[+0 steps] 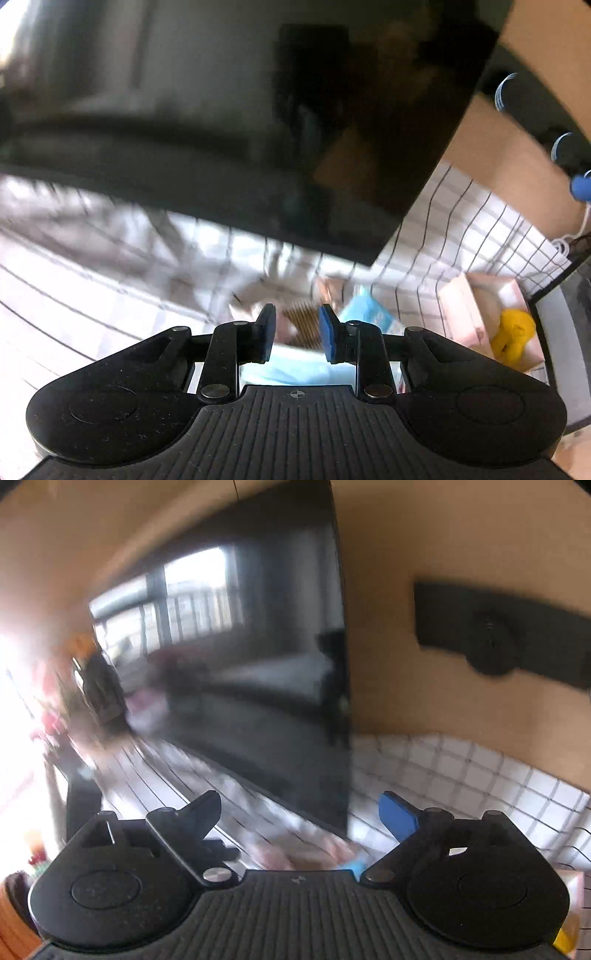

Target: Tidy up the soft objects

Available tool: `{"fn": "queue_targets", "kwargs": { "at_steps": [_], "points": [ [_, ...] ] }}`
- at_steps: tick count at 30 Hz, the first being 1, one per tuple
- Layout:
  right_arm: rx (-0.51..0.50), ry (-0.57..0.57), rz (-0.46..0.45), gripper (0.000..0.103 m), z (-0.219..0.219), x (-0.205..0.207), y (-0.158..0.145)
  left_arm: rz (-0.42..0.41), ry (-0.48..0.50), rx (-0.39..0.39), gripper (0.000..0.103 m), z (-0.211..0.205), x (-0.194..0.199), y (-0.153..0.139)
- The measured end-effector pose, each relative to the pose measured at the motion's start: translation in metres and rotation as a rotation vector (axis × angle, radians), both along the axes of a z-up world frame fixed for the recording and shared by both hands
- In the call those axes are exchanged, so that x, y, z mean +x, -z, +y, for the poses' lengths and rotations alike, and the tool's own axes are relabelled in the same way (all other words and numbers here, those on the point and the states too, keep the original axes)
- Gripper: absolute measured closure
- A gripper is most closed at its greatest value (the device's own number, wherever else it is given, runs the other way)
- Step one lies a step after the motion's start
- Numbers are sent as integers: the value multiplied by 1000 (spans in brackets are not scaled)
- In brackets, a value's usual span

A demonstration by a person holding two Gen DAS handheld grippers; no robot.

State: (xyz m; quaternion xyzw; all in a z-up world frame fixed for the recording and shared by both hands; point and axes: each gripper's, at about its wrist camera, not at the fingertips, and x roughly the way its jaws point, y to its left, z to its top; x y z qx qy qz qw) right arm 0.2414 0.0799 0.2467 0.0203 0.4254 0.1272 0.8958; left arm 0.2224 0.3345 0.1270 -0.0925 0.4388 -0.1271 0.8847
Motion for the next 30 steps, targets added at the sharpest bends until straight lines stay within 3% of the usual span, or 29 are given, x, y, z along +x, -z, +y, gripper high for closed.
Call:
{"fn": "queue_targets", "kwargs": {
  "at_steps": [3, 5, 13, 14, 17, 18, 22, 23, 24, 26, 30],
  "points": [
    [-45, -15, 19, 10, -8, 5, 32, 9, 8, 24, 75, -5, 10, 27],
    [-59, -69, 50, 10, -11, 6, 55, -8, 73, 15, 75, -7, 14, 37],
    [-180, -294, 258, 11, 24, 17, 140, -65, -22, 3, 75, 29, 22, 29],
    [-196, -296, 292, 16, 32, 23, 155, -85, -46, -12, 75, 34, 22, 26],
    [-165, -282, 414, 44, 40, 42, 189, -119, -71, -69, 75, 45, 18, 23],
    [-144, -274, 459, 50, 42, 49, 200, -128, -71, -77, 75, 47, 14, 23],
    [-118, -273, 560, 50, 52, 66, 227, -122, -60, -102, 75, 52, 5, 31],
    [-115, -284, 580, 60, 55, 64, 231, -117, -52, -104, 75, 52, 2, 33],
    [-106, -302, 602, 80, 56, 62, 233, -113, -42, -103, 75, 54, 1, 35],
    [-85, -307, 626, 96, 56, 55, 227, -108, -25, -83, 75, 54, -1, 39],
    [39, -188, 567, 97, 32, 43, 188, -93, -22, -87, 75, 55, 1, 47]
  ]
}}
